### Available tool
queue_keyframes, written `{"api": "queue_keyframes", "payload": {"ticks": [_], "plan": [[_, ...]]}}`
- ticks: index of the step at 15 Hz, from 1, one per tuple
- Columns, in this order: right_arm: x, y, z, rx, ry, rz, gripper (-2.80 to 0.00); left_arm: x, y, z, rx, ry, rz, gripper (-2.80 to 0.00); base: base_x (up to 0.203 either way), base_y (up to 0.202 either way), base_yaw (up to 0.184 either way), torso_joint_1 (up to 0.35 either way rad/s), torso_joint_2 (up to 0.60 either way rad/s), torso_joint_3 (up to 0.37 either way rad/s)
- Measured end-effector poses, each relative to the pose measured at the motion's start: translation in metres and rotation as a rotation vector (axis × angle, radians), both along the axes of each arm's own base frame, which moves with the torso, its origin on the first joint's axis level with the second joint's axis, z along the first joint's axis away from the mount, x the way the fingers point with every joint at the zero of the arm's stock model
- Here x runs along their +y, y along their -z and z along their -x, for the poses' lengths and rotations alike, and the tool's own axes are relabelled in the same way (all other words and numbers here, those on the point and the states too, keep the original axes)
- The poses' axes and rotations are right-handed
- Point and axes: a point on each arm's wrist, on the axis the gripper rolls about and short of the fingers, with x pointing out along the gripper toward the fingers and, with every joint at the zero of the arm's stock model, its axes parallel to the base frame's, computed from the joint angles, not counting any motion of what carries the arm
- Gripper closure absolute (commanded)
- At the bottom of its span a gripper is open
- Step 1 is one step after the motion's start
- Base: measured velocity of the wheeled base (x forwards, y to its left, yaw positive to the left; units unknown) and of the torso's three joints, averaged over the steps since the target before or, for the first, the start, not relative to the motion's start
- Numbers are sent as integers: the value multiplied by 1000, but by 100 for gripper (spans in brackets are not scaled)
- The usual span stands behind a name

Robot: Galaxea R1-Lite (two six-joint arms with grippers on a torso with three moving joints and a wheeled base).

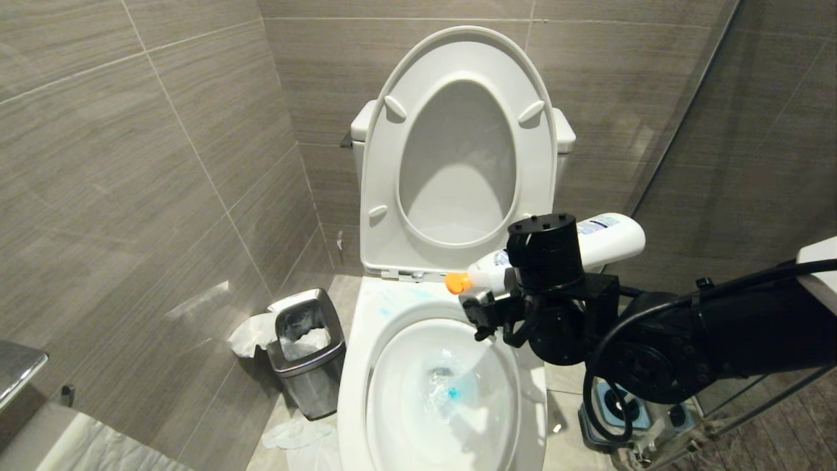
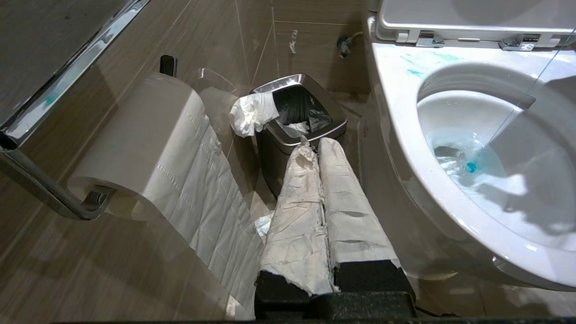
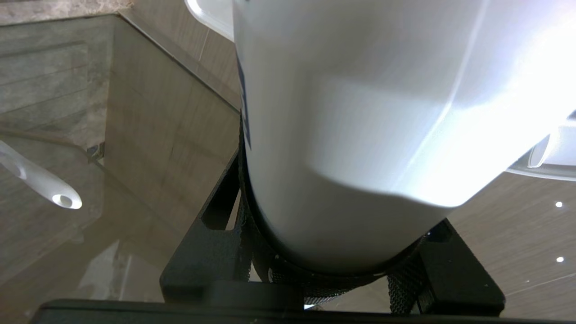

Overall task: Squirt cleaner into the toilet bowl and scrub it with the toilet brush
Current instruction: Pour in the cleaning agent

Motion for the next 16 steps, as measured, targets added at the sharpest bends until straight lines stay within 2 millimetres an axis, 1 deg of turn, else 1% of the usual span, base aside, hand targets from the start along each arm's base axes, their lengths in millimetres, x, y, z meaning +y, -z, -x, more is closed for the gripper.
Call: {"api": "queue_keyframes", "payload": {"ticks": [3, 7, 10, 16], "plan": [[0, -1, 0, -7, 4, -26, 0, 0, 0, 0, 0, 0, 0, 0, 0, 0, 0, 0, 0, 0], [2, 1, 1, -24, 17, -128, 0, 0, 0, 0, -1, 0, 0, 0, 0, 0, 0, 0, 0, 0], [3, 4, 1, -42, 36, -243, 0, 0, 0, 0, -1, 0, 0, 0, 0, 0, 0, 0, 0, 0], [12, 10, 9, -89, 78, -565, 0, 0, 0, 0, -1, 0, 0, 0, 0, 0, 0, 0, 0, 0]]}}
